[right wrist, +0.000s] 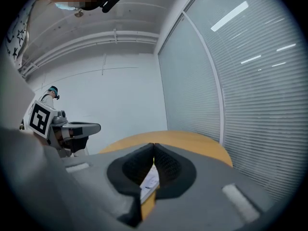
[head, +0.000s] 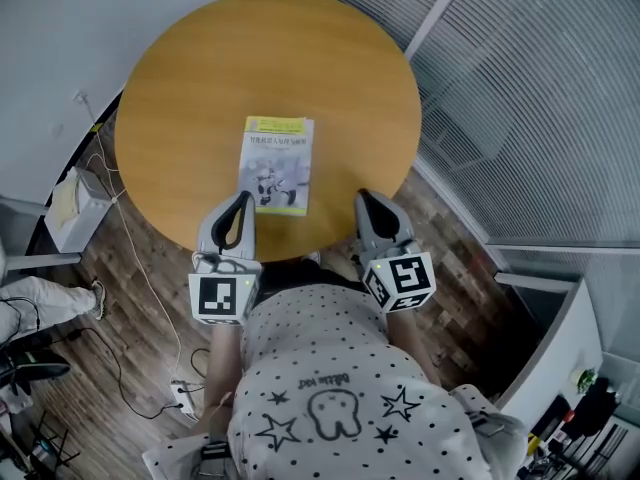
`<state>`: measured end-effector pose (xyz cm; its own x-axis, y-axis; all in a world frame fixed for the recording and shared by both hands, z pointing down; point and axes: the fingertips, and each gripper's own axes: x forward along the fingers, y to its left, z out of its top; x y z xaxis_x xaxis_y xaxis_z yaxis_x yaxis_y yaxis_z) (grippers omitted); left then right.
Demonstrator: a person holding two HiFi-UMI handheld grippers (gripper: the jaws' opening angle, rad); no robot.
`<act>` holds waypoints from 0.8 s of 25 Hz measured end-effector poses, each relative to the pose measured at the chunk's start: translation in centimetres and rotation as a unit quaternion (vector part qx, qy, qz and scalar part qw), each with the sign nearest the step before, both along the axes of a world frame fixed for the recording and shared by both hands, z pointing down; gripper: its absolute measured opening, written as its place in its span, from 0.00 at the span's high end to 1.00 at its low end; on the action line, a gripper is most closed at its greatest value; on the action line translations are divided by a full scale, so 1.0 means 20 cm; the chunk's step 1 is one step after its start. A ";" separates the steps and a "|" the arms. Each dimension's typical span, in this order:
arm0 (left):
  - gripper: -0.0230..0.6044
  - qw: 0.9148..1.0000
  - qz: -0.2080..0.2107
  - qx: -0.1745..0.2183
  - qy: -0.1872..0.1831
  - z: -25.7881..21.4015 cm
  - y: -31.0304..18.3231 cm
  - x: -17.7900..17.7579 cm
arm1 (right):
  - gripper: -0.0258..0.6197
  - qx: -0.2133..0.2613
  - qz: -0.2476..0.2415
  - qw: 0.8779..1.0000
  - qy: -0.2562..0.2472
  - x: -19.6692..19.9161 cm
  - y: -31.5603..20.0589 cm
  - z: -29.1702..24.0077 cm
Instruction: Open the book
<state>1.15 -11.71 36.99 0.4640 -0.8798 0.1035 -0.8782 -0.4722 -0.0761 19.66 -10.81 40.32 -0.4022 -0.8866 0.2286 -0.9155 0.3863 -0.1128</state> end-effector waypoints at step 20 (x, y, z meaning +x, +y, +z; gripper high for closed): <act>0.95 0.988 0.101 -0.051 -0.109 0.45 -0.01 0.19 | 0.95 -0.022 0.022 0.999 -0.017 0.10 -0.03 0.08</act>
<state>4.99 -11.97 45.98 0.5853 -0.7520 0.3033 -0.7335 -0.6504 -0.1973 21.62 -11.33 42.02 -0.3708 -0.8933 0.2540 -0.9269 0.3392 -0.1604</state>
